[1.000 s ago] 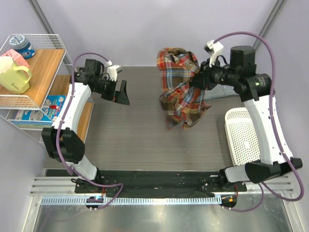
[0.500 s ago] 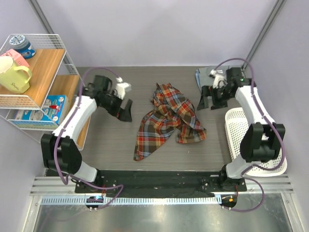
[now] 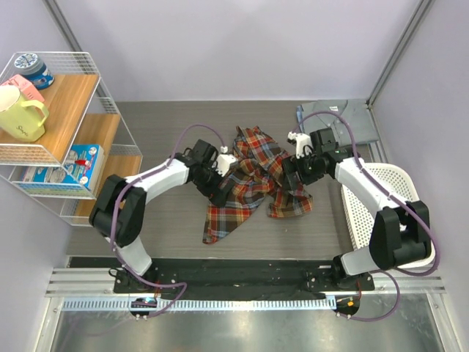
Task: Fold and stack the long sleeve shirts
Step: Move the shirt to the center of the board, then flatten the shirt out
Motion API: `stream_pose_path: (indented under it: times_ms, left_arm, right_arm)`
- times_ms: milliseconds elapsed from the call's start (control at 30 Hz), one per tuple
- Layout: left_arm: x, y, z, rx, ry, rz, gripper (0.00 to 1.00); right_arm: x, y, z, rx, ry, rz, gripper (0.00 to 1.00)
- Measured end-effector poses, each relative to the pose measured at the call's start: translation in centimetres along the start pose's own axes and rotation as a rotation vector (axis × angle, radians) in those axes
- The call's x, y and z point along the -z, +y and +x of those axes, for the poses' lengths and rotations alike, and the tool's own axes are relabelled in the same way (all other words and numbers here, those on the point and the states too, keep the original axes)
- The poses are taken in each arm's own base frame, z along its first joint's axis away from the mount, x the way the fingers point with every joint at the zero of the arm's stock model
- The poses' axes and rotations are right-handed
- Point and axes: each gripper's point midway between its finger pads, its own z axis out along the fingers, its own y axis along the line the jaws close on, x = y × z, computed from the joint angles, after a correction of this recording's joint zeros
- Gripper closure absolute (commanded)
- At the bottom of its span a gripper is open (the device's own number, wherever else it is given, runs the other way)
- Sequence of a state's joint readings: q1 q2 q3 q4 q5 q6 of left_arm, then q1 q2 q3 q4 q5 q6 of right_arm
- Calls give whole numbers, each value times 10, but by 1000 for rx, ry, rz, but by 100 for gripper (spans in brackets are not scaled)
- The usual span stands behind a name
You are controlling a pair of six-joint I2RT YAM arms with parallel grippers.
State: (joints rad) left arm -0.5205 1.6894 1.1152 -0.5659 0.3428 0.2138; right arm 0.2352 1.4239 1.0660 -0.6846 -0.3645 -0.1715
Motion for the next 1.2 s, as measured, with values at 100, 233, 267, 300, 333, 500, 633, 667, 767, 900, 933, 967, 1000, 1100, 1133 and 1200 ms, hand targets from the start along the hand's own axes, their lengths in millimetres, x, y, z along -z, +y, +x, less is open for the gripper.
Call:
stream_pose_path:
  times_ms: [100,233,267,300,333,500,633,667,767,900,933,967,1000,1100,1133,1200]
  left_arm:
    - [-20,6,3,41,26,-30,22]
    - [-31,16,-2,81,41,-73,67]
    - [-31,18,-5,90,42,-83,81]
    - [-32,21,-6,99,43,-92,88]
    - [-30,23,-6,99,48,-96,92]
    - [-5,45,-3,173,46,-112,100]
    - [46,68,3,209,1,-157,100]
    - [62,72,4,204,-18,-172,100]
    - [106,74,9,155,-58,-210,100]
    - [145,56,16,40,-76,-217,100]
    - [149,52,19,17,-71,-213,100]
    - [151,49,22,1,-60,-207,100]
    - [151,48,24,-8,-50,-203,100]
    - [142,50,32,-2,-4,-179,100]
    - [138,51,33,3,8,-172,100]
    - [131,54,37,14,33,-164,100]
  right_arm:
    - [-14,-1,2,11,7,25,13]
    - [-21,7,-6,65,-16,43,13]
    - [-23,7,-8,77,-24,55,13]
    - [-24,7,-9,85,-26,60,15]
    - [-26,7,-9,93,-25,70,18]
    - [-33,-11,-6,129,5,152,53]
    - [-35,-28,1,143,61,203,70]
    - [-33,-32,2,142,68,207,71]
    - [-20,-43,-2,129,71,197,72]
    - [9,-62,-22,104,49,189,50]
    - [15,-67,-30,101,42,194,45]
    - [19,-69,-39,112,33,194,34]
    - [21,-72,-44,106,25,192,29]
    - [16,-60,-56,122,12,139,23]
    - [13,-54,-56,133,14,121,23]
    - [2,-32,-59,173,20,77,23]
